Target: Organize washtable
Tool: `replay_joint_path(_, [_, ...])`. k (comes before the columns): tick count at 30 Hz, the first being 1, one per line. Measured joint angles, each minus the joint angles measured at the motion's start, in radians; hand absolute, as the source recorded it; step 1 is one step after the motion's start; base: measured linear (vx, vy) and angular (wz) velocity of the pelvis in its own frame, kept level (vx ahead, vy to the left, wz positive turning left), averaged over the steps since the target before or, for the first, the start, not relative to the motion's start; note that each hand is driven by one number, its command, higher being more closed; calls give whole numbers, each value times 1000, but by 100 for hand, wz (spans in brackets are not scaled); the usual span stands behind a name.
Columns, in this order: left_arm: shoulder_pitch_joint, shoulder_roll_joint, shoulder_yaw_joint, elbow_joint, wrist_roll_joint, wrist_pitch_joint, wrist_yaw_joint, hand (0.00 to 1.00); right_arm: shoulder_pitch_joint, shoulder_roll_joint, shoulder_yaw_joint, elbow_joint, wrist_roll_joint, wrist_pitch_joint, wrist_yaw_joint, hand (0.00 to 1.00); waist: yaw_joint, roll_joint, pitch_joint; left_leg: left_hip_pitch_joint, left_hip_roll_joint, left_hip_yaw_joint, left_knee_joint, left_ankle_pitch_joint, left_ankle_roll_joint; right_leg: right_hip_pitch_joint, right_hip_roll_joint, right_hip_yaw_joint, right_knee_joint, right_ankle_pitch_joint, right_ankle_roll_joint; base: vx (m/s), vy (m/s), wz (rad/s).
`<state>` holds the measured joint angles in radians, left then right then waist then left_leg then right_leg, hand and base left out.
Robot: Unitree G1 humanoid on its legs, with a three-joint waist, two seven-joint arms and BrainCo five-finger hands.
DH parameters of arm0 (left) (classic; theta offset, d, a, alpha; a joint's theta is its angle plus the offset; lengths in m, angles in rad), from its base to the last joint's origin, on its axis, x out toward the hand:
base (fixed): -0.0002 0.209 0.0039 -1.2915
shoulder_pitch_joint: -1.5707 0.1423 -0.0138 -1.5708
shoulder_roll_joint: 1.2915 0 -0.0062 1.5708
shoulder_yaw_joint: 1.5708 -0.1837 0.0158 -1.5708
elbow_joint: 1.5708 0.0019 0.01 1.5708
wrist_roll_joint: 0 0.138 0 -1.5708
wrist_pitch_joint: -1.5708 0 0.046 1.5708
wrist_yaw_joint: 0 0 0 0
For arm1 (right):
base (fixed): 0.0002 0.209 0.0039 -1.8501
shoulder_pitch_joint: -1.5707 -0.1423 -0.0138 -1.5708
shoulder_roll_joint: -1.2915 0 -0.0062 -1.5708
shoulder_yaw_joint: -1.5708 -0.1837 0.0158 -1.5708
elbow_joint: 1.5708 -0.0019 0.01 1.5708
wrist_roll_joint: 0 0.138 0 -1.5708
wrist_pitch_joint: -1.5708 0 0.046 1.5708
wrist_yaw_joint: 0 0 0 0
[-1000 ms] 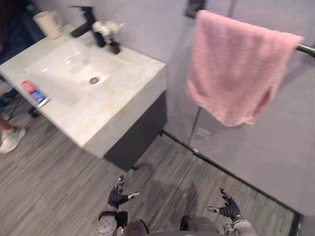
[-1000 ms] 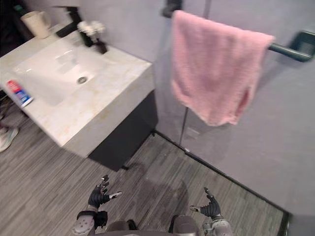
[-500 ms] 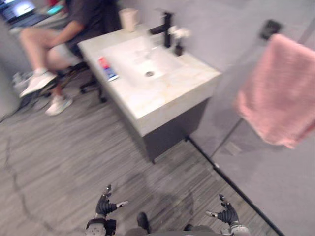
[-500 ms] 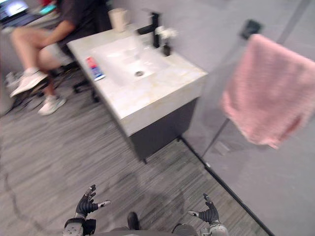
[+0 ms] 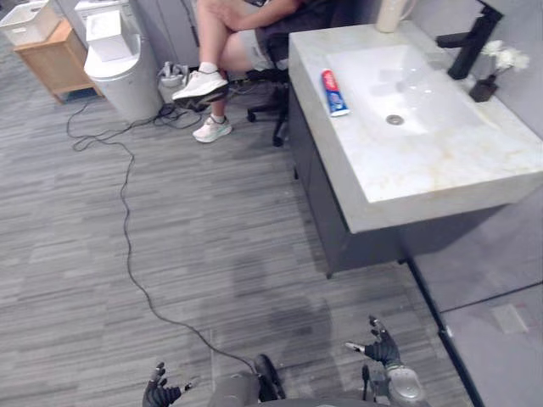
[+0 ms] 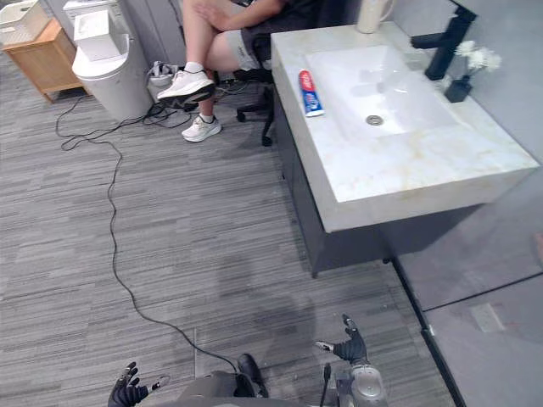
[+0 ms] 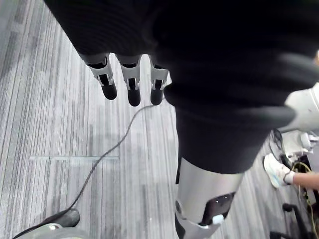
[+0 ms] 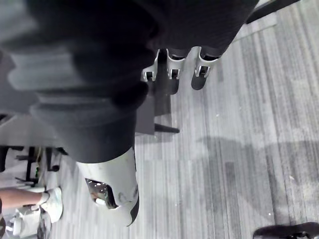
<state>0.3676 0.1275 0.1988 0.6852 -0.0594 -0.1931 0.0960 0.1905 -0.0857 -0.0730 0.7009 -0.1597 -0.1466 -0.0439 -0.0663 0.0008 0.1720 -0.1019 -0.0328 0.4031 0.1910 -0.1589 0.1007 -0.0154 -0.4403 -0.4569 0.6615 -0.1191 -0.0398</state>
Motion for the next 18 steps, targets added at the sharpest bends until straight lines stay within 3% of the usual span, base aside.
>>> replay_joint_path(1, [-19,14,0,-1,0,0,5,0,8,6,3,-23,2,-3,3,0,-9,-2,19,13,2,-54,0,-7,10,-60,84,148,61,-94,89,282,103,128])
replay_joint_path(3, [-36,34,0,2,0,1,14,0,0,1,38,-32,1,-5,1,0,0,-16,41,43,-4,-89,-3,-30,13,-155,156,191,91,-183,85,280,46,77])
replay_joint_path(4, [-39,34,-3,2,1,1,15,0,0,1,61,-41,2,-5,3,0,-1,-29,52,78,-5,-106,-4,-45,4,-210,196,176,66,-198,78,311,51,43])
replay_joint_path(6, [-55,34,-24,24,2,2,13,0,3,-3,80,-61,7,-15,5,0,-9,-32,56,128,-2,-130,-6,-74,-21,-281,257,151,-63,-183,84,350,34,41])
replay_joint_path(9, [-97,20,-68,36,2,7,11,0,4,-2,80,-74,17,-28,5,0,-32,-35,54,223,-15,-175,-52,-93,-53,-341,316,158,-329,-39,90,433,-9,66])
replay_joint_path(11, [-103,5,-77,36,2,7,10,0,25,-3,80,-104,33,-30,5,0,-49,-23,41,261,6,-188,-33,-147,-142,-367,326,143,-286,-3,33,705,-98,86])
replay_joint_path(12, [-93,-7,-78,39,2,6,10,0,35,1,82,-117,31,-28,5,0,-59,-27,30,261,21,-184,69,-158,-163,-339,332,117,-270,15,6,663,-139,73])
replay_joint_path(13, [-88,-7,-76,38,2,7,10,0,47,9,83,-123,31,-26,6,0,-60,-45,22,243,25,-168,155,-159,-163,-322,338,112,-278,37,-5,840,-200,47])
replay_joint_path(14, [-74,-55,-51,20,0,14,12,0,64,-1,93,-165,32,-20,5,0,-45,0,21,141,127,-125,527,-118,-172,-250,412,133,-284,76,-71,693,-137,-21])
replay_joint_path(16, [-50,-82,-49,12,0,14,12,0,62,-4,103,-195,33,-21,2,0,-25,24,21,78,190,-104,706,27,-173,-195,445,191,-320,38,-83,607,-30,-87])
replay_joint_path(17, [-52,-95,-52,11,1,15,10,0,58,6,108,-194,33,-21,1,0,-24,32,27,28,244,-98,811,-13,-161,-148,467,219,-335,23,-81,510,-1,-91])
replay_joint_path(18, [-67,-94,-51,9,0,15,10,0,60,23,106,-192,34,-17,0,0,-28,28,29,6,261,-91,829,-54,-160,-106,468,246,-349,8,-81,617,-27,-86])
